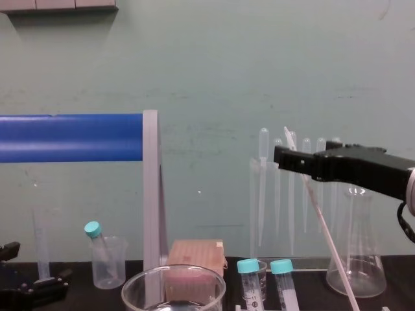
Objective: Hold the thermometer with one hand and immerse one end into the beaker, then reinsert it into the test tube rack.
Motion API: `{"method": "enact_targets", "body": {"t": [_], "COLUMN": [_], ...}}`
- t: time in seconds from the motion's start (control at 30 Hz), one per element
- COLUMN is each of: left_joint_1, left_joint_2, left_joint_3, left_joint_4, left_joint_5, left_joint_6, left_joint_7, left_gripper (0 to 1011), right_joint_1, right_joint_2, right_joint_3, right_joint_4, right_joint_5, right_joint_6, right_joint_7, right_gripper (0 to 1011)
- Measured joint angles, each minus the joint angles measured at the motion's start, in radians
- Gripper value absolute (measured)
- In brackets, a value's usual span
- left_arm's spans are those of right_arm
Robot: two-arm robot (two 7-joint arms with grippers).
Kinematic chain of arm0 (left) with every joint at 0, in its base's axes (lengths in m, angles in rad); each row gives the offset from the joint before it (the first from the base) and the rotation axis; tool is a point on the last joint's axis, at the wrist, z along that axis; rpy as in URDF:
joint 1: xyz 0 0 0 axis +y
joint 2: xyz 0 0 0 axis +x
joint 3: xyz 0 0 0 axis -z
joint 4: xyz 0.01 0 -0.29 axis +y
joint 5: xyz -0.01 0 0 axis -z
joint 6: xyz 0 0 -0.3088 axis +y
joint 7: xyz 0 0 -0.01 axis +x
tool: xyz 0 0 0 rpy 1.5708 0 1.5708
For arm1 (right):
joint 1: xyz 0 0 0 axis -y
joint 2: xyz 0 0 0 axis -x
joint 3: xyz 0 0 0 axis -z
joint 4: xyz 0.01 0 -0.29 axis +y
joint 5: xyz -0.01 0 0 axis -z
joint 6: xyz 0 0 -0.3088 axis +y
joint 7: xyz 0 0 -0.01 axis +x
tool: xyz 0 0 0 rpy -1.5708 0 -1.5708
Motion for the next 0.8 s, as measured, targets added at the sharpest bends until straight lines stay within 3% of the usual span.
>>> {"method": "enact_targets", "body": {"t": [0.23, 0.8], "left_joint_1": [0.0, 0.0], "left_joint_2": [0.0, 0.0], "left_joint_3": [0.0, 0.0], "left_joint_4": [0.0, 0.0], "left_joint_5": [0.0, 0.0], "left_joint_6": [0.0, 0.0], "left_joint_7": [0.0, 0.0], "left_gripper": [1008, 1008], "right_joint_1": [-0.001, 0.016], "right_joint_2": [-0.014, -0.054], "right_joint_3": [0.013, 0.038], "right_joint_4": [0.017, 0.07], "right_joint_5": [0.003, -0.01], "right_joint_6": [0.052, 0.098], "right_joint_7": [0.019, 0.061], "right_gripper": [1003, 1003]}}
